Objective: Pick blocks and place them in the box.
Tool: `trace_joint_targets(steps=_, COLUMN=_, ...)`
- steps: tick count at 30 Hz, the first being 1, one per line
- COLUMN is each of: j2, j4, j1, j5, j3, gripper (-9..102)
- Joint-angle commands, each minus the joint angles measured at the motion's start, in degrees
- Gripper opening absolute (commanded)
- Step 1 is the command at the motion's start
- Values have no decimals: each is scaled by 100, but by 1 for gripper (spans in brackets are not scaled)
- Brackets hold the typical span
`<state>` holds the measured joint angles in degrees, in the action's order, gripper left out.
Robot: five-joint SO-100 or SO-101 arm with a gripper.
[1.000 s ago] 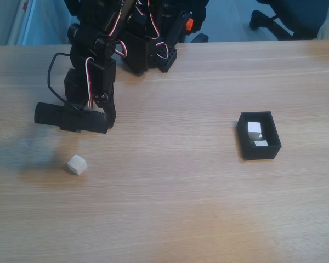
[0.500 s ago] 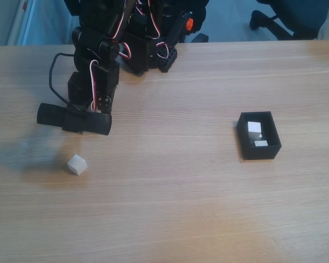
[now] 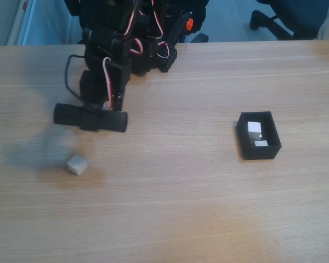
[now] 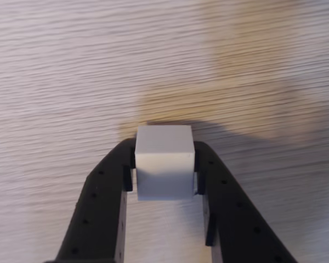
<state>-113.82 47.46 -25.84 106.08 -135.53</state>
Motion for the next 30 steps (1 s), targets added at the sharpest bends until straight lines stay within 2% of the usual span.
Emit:
trace_joint_targets(steps=1, j2=-615, j4=492, j1=563, j5=-352, j3=26, gripper=0)
trace_joint_targets(steps=13, j2=-1406, j4=2584, j1=3305, j5=-2338, j3=1046, gripper=0)
trace_joint_targets(steps=22, j2=-958, j4=2707, j1=4957, j5=-3621, j3=2197, gripper=0)
trace_joint_targets(steps=30, j2=53, j4=2575, j1=5678, j5=-4351, j3=3507, gripper=0)
